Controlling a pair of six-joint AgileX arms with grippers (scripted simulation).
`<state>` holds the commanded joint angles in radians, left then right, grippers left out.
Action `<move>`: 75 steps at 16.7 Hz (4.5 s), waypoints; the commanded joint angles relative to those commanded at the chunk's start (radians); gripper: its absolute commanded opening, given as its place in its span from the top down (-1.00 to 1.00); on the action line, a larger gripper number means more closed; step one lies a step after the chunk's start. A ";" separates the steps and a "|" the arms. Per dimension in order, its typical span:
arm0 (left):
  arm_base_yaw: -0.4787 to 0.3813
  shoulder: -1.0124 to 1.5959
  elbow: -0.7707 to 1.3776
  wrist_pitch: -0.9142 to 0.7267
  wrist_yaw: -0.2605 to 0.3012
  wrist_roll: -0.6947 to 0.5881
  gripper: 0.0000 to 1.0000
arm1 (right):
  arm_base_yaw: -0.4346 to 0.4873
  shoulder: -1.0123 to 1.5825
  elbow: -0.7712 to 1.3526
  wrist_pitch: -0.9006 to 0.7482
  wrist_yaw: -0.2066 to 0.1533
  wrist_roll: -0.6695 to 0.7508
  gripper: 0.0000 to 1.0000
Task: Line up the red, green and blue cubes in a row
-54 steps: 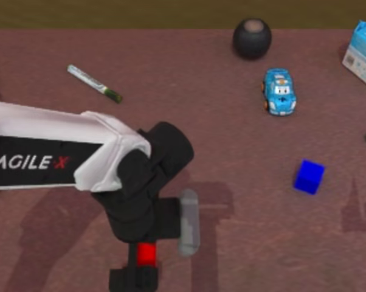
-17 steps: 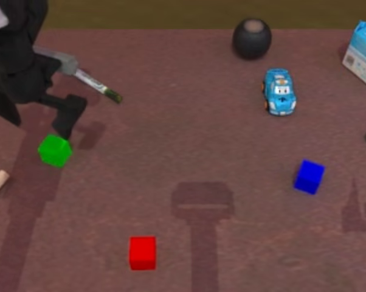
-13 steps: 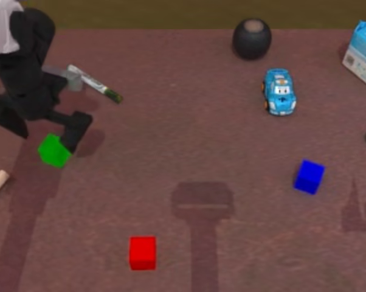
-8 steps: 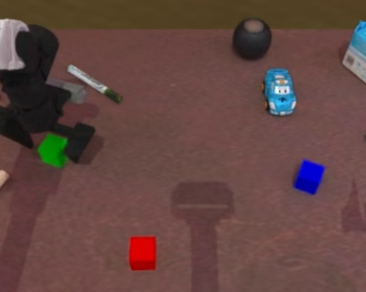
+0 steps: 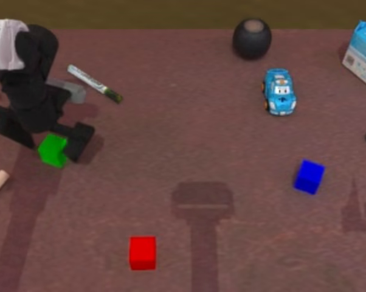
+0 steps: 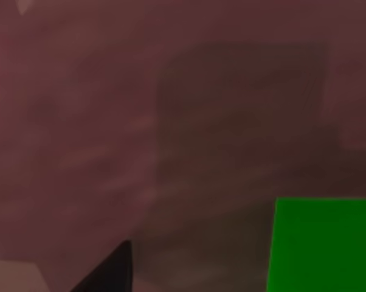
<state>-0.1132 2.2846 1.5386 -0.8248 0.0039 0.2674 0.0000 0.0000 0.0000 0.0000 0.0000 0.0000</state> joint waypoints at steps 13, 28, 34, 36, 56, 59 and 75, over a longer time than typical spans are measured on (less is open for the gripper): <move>0.000 0.000 0.000 0.000 0.000 0.000 1.00 | 0.000 0.000 0.000 0.000 0.000 0.000 -1.00; 0.017 -0.130 0.153 -0.248 0.008 -0.006 1.00 | 0.000 0.000 0.000 0.000 0.000 0.000 -1.00; -0.042 -0.129 0.146 -0.251 0.005 -0.072 1.00 | 0.000 0.000 0.000 0.000 0.000 0.000 -1.00; -0.114 -0.137 0.137 -0.255 0.001 -0.168 1.00 | 0.000 0.000 0.000 0.000 0.000 0.000 -1.00; -0.823 -0.320 -0.055 -0.248 -0.033 -1.201 1.00 | 0.000 0.000 0.000 0.000 0.000 0.000 -1.00; -0.821 -0.307 -0.085 -0.207 -0.032 -1.202 1.00 | 0.000 0.000 0.000 0.000 0.000 0.000 -1.00; -0.824 -0.231 -0.217 0.005 -0.033 -1.200 0.10 | 0.000 0.000 0.000 0.000 0.000 0.000 -1.00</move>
<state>-0.9377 2.0535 1.3212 -0.8198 -0.0293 -0.9324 0.0000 0.0000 0.0000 0.0000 0.0000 0.0000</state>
